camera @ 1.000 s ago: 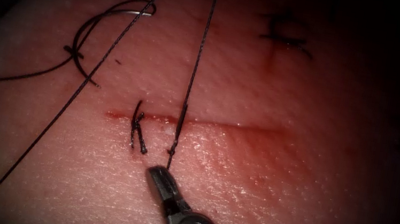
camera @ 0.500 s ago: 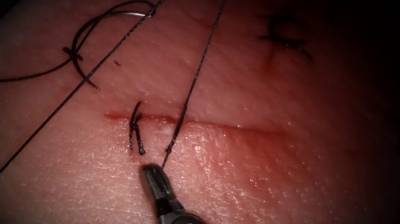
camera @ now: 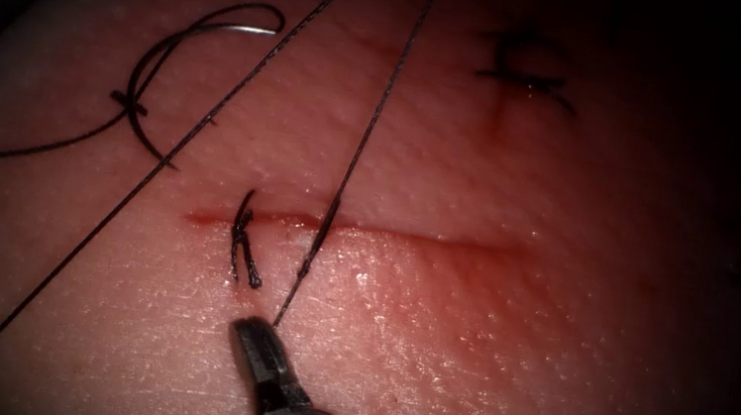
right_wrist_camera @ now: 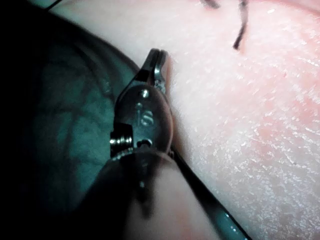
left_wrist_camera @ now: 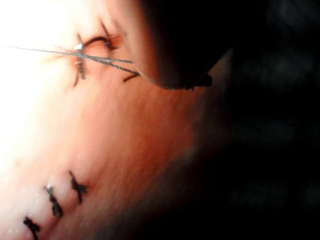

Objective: Wound Closure
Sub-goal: Pull downward on right driver and upward on left hand, then wrap suture clockwise around right gripper

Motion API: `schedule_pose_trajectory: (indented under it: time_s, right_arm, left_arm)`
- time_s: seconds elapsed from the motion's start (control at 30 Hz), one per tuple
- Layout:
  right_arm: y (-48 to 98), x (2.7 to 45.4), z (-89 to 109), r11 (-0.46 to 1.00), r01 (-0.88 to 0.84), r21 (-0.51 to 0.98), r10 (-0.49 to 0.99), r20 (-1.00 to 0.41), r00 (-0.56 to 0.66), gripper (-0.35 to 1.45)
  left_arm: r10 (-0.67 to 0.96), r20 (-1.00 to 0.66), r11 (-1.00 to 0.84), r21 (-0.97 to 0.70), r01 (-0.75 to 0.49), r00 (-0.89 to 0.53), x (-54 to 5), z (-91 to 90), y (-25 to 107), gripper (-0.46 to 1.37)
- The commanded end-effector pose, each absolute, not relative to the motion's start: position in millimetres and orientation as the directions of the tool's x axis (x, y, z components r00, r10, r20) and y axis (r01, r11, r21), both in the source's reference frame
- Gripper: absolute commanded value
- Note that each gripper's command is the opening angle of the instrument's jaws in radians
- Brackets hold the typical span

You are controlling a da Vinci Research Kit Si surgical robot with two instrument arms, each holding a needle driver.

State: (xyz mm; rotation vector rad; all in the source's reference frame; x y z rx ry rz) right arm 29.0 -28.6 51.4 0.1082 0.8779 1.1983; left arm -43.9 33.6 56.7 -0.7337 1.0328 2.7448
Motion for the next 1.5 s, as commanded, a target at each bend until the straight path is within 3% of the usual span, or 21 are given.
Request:
schedule_pose_trajectory:
  time_s: [0.03, 0.7, 1.1, 1.5]
  right_arm:
    - [-28.5, 29.0, 51.4, 0.396, -0.768, 0.503, 0.841, -0.535, 0.083, -0.35]
    - [-26.9, 28.7, 50.9, 0.386, -0.759, 0.524, 0.829, -0.558, 0.037, -0.35]
    - [-25.3, 27.1, 50.6, 0.416, -0.753, 0.509, 0.804, -0.593, 0.043, -0.35]
    - [-24.2, 26.1, 50.4, 0.439, -0.747, 0.499, 0.793, -0.606, 0.062, -0.35]
  left_arm:
    - [-0.059, -0.481, -0.766, 0.584, -0.269, -0.875, -44.1, 56.8, 33.5, -0.35]
    - [-0.147, -0.546, -0.797, 0.560, -0.228, -0.825, -42.8, 57.3, 30.8, -0.35]
    - [-0.200, -0.710, -0.895, 0.413, -0.169, -0.675, -41.8, 56.2, 28.1, -0.35]
    - [-0.114, -0.853, -0.957, 0.232, -0.176, -0.509, -41.1, 54.1, 24.9, -0.35]
